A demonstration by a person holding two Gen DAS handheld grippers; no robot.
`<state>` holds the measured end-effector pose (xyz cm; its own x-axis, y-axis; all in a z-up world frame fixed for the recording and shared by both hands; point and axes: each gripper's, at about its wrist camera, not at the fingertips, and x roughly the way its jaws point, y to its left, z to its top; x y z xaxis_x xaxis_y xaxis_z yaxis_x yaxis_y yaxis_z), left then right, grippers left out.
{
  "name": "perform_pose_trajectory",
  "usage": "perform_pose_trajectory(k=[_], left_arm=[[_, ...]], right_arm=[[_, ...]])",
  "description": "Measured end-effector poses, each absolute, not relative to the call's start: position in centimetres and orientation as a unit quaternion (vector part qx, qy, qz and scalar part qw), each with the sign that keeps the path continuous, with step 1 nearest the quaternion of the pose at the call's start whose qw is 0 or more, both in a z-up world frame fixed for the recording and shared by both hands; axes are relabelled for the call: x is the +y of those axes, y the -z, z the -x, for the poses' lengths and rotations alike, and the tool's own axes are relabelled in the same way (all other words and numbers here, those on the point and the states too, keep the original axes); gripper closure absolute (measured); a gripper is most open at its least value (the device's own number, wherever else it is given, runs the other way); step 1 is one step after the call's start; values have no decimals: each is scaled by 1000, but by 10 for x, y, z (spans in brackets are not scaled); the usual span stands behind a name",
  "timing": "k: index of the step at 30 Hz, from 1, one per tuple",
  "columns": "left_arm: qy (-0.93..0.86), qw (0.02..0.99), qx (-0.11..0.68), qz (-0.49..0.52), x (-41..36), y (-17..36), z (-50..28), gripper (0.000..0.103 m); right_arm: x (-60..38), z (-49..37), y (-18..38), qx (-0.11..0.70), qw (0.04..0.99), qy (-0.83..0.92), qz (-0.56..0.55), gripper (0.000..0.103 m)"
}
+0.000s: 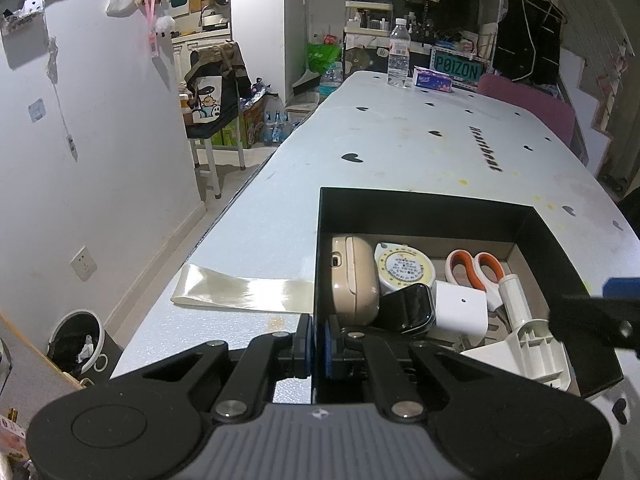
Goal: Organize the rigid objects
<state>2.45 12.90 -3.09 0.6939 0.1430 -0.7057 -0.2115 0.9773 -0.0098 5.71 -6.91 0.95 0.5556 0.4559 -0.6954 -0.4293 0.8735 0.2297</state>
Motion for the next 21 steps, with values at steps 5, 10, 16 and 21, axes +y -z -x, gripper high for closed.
perform_pose_trajectory(k=[5, 10, 16, 21], left_arm=[[-100, 919, 379, 46, 129, 30, -25, 97], [-101, 917, 382, 50, 129, 30, -26, 97], [-102, 918, 379, 57, 134, 23, -25, 97], [-104, 930, 348, 57, 133, -1, -11, 93]], right_arm=[[-76, -50, -10, 388, 891, -238, -8, 3], [-81, -43, -14, 373, 898, -232, -8, 1], [-84, -41, -12, 372, 900, -226, -4, 0], [-88, -36, -14, 363, 905, -223, -5, 0]])
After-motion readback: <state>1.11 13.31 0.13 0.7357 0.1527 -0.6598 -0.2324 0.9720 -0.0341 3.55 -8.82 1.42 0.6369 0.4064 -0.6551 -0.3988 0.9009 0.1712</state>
